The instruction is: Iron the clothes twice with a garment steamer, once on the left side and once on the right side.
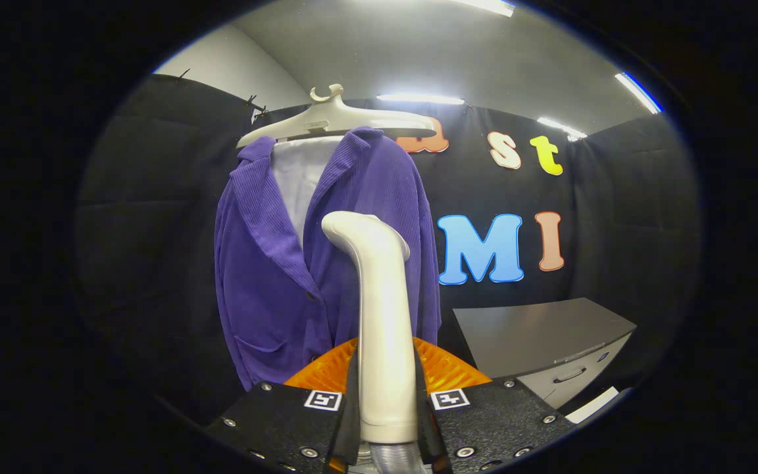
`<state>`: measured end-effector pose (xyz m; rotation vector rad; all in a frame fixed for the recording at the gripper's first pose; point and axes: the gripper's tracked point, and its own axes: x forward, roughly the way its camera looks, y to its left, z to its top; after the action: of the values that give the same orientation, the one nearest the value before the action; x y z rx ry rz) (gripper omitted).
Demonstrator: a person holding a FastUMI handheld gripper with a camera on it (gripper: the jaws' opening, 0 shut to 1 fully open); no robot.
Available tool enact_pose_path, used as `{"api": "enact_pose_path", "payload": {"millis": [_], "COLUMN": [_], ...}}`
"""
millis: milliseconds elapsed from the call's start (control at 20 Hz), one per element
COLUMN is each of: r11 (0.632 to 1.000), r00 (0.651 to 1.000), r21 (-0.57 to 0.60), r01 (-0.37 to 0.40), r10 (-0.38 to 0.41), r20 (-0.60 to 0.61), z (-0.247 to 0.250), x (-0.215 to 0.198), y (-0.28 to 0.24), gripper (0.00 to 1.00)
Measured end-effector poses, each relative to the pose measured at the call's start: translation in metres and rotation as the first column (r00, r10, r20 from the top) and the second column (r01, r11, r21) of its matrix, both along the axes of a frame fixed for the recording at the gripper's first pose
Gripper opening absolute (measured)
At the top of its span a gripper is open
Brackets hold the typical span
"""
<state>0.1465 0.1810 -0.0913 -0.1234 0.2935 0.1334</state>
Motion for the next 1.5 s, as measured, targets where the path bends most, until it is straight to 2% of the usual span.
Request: {"api": "enact_pose_path", "payload": {"millis": [450,1000,1350,1500], "r11": [0.997,0.984,0.977,0.977], "r00": [0.993,0.982,0.967,0.940], "r21": [-0.075,-0.169,-0.194,-0.190], "r01": [-0.027,-0.059,-0.082,-0.101], "r10": [0.018,0.027,0.031,0.031], "r20": [-0.120,-0.185,-0.255,-0.340], "z": [-0.082,-0.146,-0.184,-0.217], "x": [-0.029,-0.052,-0.065,-0.075], "y": [-0.016,-0.035,-0.047,-0.053], "gripper": [0.35,0.35,0.35,0.35]}}
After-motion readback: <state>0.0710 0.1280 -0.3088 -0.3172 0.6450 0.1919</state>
